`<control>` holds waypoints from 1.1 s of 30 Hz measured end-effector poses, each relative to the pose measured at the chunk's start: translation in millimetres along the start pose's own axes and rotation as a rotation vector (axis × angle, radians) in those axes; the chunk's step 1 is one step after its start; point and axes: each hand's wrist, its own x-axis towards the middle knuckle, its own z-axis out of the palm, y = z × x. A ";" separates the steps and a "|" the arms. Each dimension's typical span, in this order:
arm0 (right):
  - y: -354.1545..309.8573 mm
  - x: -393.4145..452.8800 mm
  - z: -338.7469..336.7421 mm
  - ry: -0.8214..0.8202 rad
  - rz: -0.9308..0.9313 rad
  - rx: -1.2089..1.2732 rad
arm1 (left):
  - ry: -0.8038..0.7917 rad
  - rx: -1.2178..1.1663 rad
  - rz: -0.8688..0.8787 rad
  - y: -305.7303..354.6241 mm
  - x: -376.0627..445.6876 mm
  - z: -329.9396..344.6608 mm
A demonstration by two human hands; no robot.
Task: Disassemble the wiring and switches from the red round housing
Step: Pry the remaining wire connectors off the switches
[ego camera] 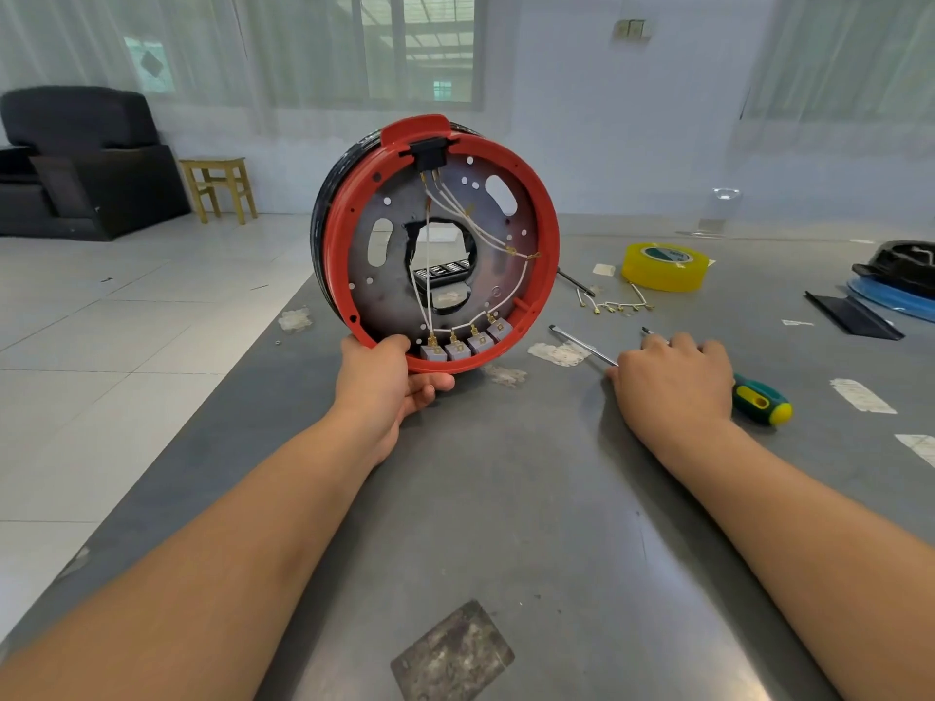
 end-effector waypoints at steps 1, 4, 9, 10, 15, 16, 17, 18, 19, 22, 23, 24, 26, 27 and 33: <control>-1.1 -1.7 -1.1 0.021 0.006 -0.025 | 0.001 0.003 0.001 0.1 0.0 0.0; -7.4 -8.3 -2.6 0.133 -0.019 -0.043 | -0.003 0.005 0.001 -0.1 0.9 -0.4; -39.4 -19.7 -6.1 0.432 -0.163 0.235 | 0.000 -0.002 -0.005 0.2 2.6 -1.0; -48.6 -20.4 -8.6 0.462 -0.191 0.287 | -0.001 -0.001 -0.008 0.1 2.9 -0.7; -96.0 -14.2 -27.3 0.546 -0.172 0.583 | -0.004 -0.011 -0.016 -1.1 4.1 -1.0; -105.8 -12.1 -31.0 0.554 -0.162 0.643 | -0.006 -0.019 -0.015 -1.4 4.3 -1.2; -115.4 -10.4 -34.5 0.557 -0.151 0.695 | -0.009 -0.028 -0.012 -1.6 4.5 -1.6; -124.4 -8.5 -37.6 0.558 -0.140 0.737 | -0.013 -0.032 -0.006 -1.8 5.0 -1.9; -132.4 -6.6 -40.1 0.558 -0.126 0.765 | -0.017 -0.030 -0.003 -2.2 5.5 -2.2; -148.2 -1.5 -43.9 0.525 -0.056 0.837 | -0.016 -0.008 0.004 -3.8 6.8 -2.9; -151.1 0.3 -43.9 0.494 -0.024 0.872 | -0.012 -0.004 0.009 -4.2 7.1 -2.7; -152.6 1.8 -43.5 0.456 0.002 0.900 | -0.005 0.001 0.013 -4.5 6.9 -1.9; -153.6 4.5 -41.7 0.388 0.036 0.929 | 0.009 0.026 0.026 -4.6 6.4 -0.3; -153.2 5.5 -40.6 0.364 0.043 0.943 | 0.015 0.047 0.036 -4.6 6.1 0.5; -149.5 6.0 -41.2 0.321 0.033 0.990 | 0.008 0.079 0.056 -4.8 4.4 1.5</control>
